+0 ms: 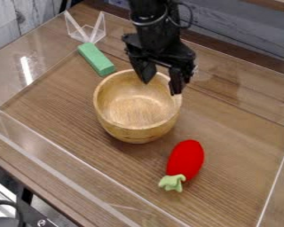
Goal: Move the red object to the right side of the table
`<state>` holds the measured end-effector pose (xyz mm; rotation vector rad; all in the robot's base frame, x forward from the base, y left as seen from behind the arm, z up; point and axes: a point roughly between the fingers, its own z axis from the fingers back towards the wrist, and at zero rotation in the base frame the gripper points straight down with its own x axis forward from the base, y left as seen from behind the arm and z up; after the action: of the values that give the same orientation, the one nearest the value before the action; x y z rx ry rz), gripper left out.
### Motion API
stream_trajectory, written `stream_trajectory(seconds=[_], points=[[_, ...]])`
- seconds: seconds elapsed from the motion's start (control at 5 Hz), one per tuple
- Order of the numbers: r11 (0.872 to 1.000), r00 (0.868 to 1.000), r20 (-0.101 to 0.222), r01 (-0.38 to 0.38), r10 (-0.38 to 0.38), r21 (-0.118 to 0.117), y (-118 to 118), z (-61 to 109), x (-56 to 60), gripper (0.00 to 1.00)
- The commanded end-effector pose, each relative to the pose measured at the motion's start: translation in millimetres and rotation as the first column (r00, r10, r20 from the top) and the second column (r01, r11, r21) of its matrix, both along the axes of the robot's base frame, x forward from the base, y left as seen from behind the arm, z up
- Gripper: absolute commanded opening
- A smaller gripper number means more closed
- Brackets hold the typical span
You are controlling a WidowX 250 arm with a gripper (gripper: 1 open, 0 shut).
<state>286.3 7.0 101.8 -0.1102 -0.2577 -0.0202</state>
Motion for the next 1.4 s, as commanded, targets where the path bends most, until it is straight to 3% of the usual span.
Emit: stream_trajectory(seconds=[0.0, 0.2, 0.6, 1.0, 1.2], points=[[1.000, 0.998, 0.052, 0.021, -0.022, 0.015, 6.8, 12.6, 13.3, 1.00], [0.999, 0.998, 0.058, 0.034, -0.035, 0.018, 10.1, 11.2, 19.0, 1.00], [0.999, 0.997, 0.066, -0.047, 0.046, 0.021, 18.4, 23.8, 25.4, 1.00], [0.999, 0.997, 0.075, -0.018, 0.016, 0.033, 21.7, -3.7, 6.1, 1.00], [0.999, 0.996, 0.087, -0.020, 0.016, 0.042, 18.0, 6.8, 9.6, 1.00]])
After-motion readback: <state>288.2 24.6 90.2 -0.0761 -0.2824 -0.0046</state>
